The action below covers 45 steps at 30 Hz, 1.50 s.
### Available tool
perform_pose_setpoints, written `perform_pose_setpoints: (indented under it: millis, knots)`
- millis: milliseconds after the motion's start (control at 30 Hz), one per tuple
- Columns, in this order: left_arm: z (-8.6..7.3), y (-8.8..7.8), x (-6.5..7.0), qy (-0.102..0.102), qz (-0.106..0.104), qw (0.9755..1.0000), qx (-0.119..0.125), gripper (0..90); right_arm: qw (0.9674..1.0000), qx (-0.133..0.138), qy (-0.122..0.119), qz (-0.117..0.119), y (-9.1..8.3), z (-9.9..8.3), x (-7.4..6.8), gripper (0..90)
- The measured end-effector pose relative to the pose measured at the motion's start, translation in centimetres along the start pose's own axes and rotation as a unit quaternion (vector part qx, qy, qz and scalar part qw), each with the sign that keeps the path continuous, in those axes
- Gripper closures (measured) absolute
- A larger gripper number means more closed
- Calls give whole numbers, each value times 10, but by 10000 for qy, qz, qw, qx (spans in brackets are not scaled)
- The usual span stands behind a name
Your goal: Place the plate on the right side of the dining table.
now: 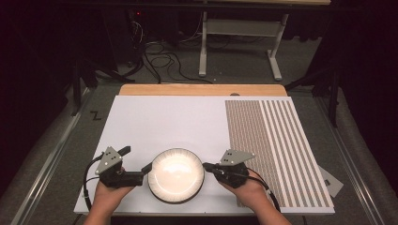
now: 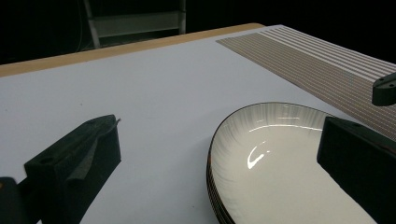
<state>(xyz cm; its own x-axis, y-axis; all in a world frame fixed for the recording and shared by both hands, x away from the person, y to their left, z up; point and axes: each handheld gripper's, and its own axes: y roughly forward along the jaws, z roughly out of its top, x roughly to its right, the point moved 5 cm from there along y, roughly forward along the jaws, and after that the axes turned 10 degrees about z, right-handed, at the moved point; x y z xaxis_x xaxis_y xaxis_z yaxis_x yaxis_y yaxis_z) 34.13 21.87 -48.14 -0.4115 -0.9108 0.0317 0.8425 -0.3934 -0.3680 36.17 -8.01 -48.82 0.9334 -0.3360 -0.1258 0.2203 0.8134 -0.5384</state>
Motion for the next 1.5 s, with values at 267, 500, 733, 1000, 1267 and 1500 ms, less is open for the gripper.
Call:
perform_pose_setpoints:
  millis: [267,500,733,1000,1267,1500]
  knots:
    - [-1,-2,0,-46,-30,10000,33,4,9997,-211,-43,95,4,-12,-3,900]
    - [-2,-1,3,-23,-76,10000,23,4,9988,-451,24,186,10,-15,-2,900]
    - [-2,-2,2,-12,-78,10000,45,4,9985,-524,57,174,13,-16,0,900]
    - [-2,-2,2,-14,-77,10000,46,4,9981,-588,58,187,15,-17,-1,900]
    - [-1,-2,3,19,-106,9999,43,4,9976,-662,24,191,16,-18,-2,900]
    - [-1,-2,3,32,-116,9999,41,4,9972,-723,-13,185,18,-17,-3,900]
